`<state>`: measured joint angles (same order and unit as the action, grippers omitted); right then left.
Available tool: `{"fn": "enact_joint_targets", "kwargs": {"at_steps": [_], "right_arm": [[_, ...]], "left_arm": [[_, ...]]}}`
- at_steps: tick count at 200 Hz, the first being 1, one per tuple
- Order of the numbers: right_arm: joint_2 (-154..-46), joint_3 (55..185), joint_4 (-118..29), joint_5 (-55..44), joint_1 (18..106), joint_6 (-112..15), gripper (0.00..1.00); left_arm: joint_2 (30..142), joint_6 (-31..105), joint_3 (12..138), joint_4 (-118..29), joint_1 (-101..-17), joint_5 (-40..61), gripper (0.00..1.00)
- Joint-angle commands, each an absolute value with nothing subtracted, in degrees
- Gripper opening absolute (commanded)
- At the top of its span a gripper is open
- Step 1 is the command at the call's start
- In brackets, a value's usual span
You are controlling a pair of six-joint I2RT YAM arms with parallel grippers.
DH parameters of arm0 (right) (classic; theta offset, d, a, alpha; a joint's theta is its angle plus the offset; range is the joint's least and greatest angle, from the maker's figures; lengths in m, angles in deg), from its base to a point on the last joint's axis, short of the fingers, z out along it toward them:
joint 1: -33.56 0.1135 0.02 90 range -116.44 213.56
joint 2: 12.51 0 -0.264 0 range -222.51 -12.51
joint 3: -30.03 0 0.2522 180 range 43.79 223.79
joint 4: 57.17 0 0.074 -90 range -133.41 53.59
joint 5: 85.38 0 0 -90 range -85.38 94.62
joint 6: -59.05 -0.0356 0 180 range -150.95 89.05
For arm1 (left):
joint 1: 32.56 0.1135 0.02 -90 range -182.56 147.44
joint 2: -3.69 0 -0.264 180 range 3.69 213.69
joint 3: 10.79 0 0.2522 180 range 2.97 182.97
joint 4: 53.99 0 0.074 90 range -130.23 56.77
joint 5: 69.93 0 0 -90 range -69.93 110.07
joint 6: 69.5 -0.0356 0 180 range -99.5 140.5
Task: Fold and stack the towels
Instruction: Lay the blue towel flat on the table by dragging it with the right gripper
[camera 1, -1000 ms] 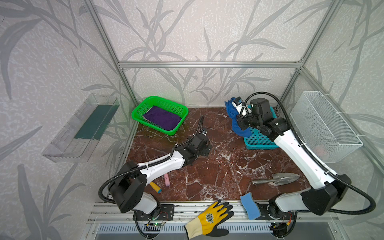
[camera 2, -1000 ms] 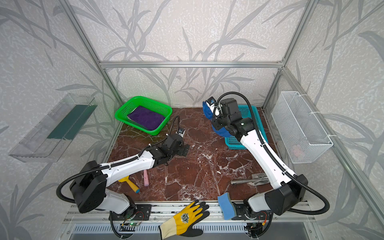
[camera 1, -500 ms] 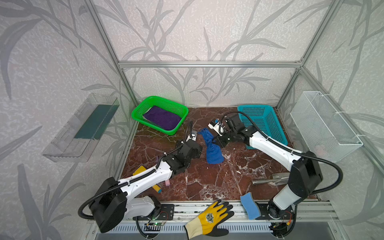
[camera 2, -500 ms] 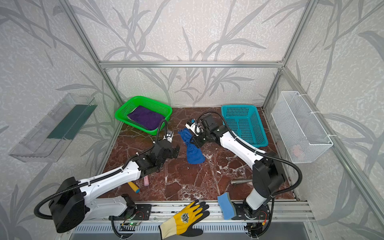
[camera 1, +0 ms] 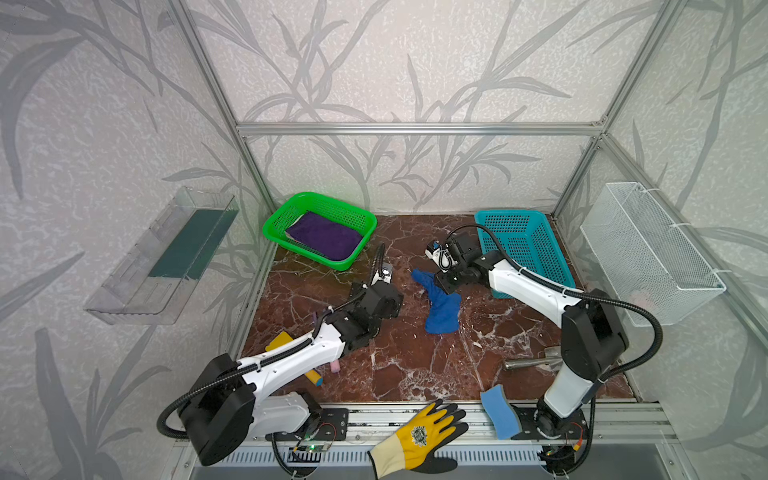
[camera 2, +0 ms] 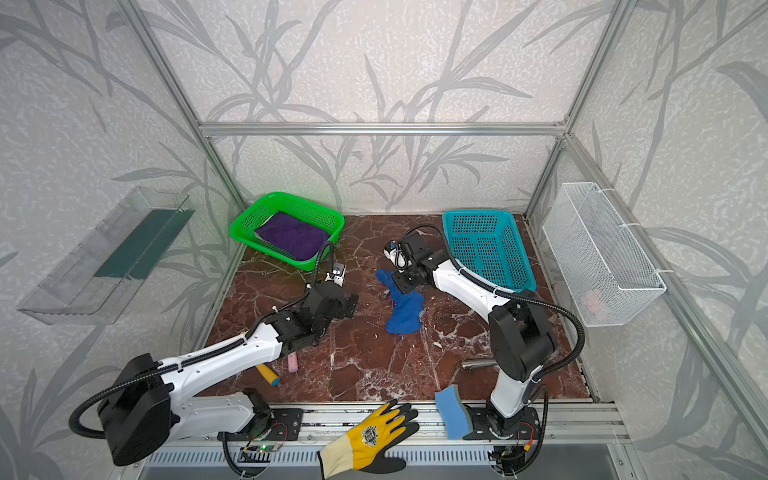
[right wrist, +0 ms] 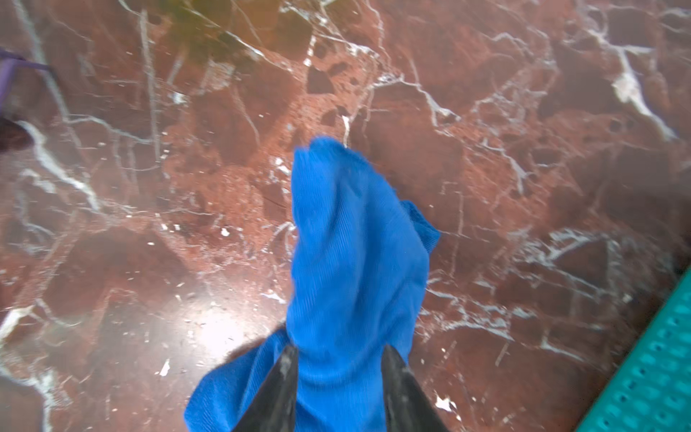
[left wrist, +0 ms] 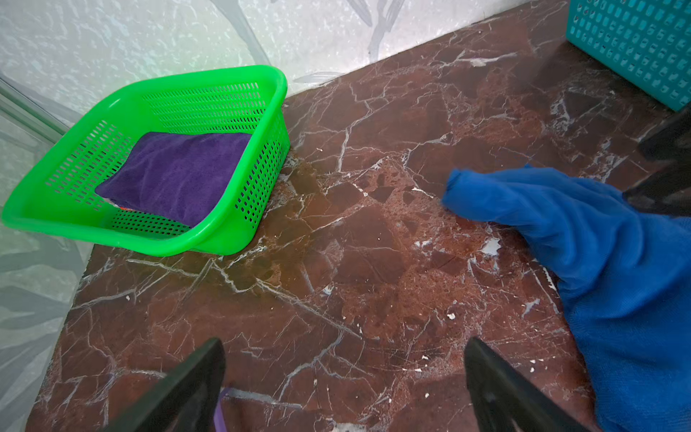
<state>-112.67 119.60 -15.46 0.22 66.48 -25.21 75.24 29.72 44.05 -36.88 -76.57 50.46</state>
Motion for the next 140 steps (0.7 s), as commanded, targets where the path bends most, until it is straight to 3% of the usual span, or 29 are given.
{"fn": "enact_joint_targets", "kwargs": {"at_steps": [1, 70, 105, 140], "right_arm": [[-111.44, 118.70, -13.52, 3.81, 66.37, -24.74, 0.39], [-114.29, 114.24, -14.88, 4.34, 66.46, -26.23, 0.37], [-115.00, 112.81, -17.55, 2.34, 66.46, -27.76, 0.10], [-114.81, 113.13, -17.96, 0.36, 66.48, -27.79, 0.00]], "left_arm": [[77.30, 31.00, 45.34, -36.59, -76.25, 51.15, 0.99], [81.34, 31.27, 47.40, -35.44, -76.24, 50.63, 0.99], [81.73, 31.14, 47.62, -35.44, -76.25, 50.65, 0.99], [82.35, 31.14, 47.62, -35.40, -76.24, 50.80, 0.99]]}}
